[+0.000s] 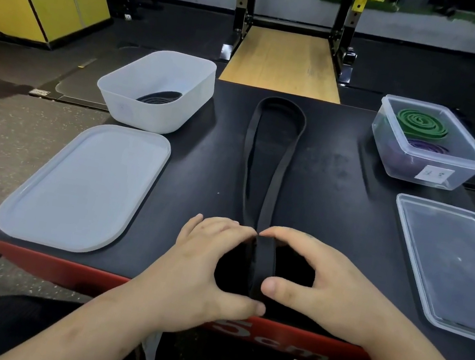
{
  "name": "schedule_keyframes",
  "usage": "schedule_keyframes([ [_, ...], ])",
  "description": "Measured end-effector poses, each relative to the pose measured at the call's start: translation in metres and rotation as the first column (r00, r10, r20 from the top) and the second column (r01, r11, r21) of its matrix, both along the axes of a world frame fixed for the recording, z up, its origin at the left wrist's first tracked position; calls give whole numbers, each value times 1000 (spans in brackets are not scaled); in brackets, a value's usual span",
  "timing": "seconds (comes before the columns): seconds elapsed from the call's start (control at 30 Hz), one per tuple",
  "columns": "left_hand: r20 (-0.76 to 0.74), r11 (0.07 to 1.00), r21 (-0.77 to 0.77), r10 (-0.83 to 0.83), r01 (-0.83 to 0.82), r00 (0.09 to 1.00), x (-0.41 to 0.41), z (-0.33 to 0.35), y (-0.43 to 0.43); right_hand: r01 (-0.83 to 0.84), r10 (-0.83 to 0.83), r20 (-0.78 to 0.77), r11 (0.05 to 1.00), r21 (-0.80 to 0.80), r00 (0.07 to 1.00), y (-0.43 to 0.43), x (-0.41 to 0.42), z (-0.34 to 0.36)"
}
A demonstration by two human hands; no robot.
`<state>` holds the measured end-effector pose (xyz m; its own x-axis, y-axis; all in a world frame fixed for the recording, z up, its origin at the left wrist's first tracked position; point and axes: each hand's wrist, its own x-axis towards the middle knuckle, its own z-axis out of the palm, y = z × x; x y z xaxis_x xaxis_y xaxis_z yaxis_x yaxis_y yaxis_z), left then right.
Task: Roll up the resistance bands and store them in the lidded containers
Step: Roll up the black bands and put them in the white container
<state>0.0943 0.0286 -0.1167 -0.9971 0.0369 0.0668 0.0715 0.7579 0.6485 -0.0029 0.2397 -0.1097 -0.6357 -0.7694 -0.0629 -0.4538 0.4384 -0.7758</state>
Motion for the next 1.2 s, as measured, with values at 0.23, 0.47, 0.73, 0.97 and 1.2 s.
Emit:
schedule_keyframes([
  [0.23, 29, 998, 55, 29, -30, 999, 4, 5, 4, 17, -16, -40, 1000, 17, 999, -2, 0, -5],
  [0.47, 46, 999, 37, 4, -6, 999, 1, 8, 1, 94, -95, -49, 995, -24, 994, -10, -12, 5],
  [0.73, 135, 997, 33, 59, -64, 989, 1, 3, -6, 261, -255, -93, 963, 68, 962, -34, -39, 4],
  [0.97, 202, 998, 31, 44, -51, 978, 5, 12, -5, 370, -368, -44, 921, 119, 929, -45, -44, 6],
  [1.2, 225, 1000, 1, 4, -4, 974, 2, 23, -6, 532, -554, -21, 788, 309, 832, -79, -87, 34],
])
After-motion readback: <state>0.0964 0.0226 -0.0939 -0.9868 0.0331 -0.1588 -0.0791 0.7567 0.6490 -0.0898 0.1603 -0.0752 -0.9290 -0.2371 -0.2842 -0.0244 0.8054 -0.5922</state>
